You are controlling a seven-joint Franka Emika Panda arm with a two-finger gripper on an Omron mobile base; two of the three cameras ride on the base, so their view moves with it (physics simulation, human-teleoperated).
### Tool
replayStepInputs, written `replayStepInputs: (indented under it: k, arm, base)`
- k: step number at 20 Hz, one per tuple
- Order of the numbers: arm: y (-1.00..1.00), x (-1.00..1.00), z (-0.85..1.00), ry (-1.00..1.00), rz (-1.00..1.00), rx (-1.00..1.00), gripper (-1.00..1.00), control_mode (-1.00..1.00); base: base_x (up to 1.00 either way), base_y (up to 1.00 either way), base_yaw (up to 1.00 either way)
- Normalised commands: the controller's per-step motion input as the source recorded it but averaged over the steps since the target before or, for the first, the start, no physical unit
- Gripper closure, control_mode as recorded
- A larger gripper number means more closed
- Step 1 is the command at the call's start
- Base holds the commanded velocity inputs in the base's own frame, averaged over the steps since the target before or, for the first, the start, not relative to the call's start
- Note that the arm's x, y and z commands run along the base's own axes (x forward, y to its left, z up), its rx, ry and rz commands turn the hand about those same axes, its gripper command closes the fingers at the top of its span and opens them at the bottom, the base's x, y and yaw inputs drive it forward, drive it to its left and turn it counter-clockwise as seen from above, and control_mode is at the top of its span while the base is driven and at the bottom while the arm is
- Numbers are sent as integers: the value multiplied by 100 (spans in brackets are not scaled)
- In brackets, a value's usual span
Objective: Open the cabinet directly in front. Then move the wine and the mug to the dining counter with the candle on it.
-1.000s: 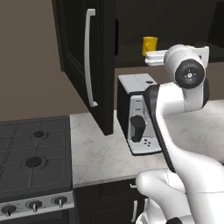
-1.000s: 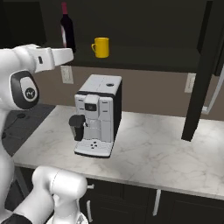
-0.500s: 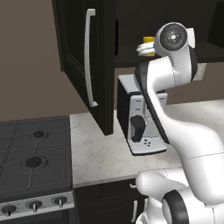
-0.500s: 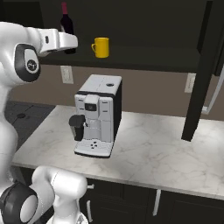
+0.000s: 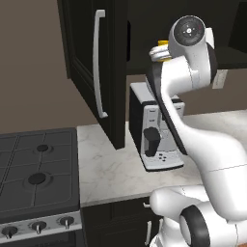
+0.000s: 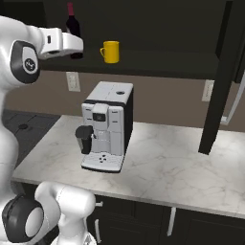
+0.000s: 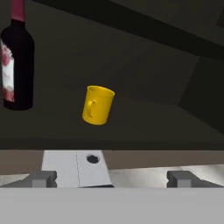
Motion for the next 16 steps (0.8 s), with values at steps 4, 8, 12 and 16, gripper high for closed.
replayStepInputs:
  k: [4, 8, 12, 16]
  arm:
    - [0, 2, 0, 0, 0, 1, -100, -100]
    - [0, 16, 0, 0, -1, 7, -100, -100]
    - [0, 29, -10, 0, -2, 8, -100, -100]
    - [0, 42, -5, 0, -4, 3, -100, -100]
  base:
    - [0, 0, 0]
    - [0, 0, 0]
    - [0, 0, 0]
    - [0, 0, 0]
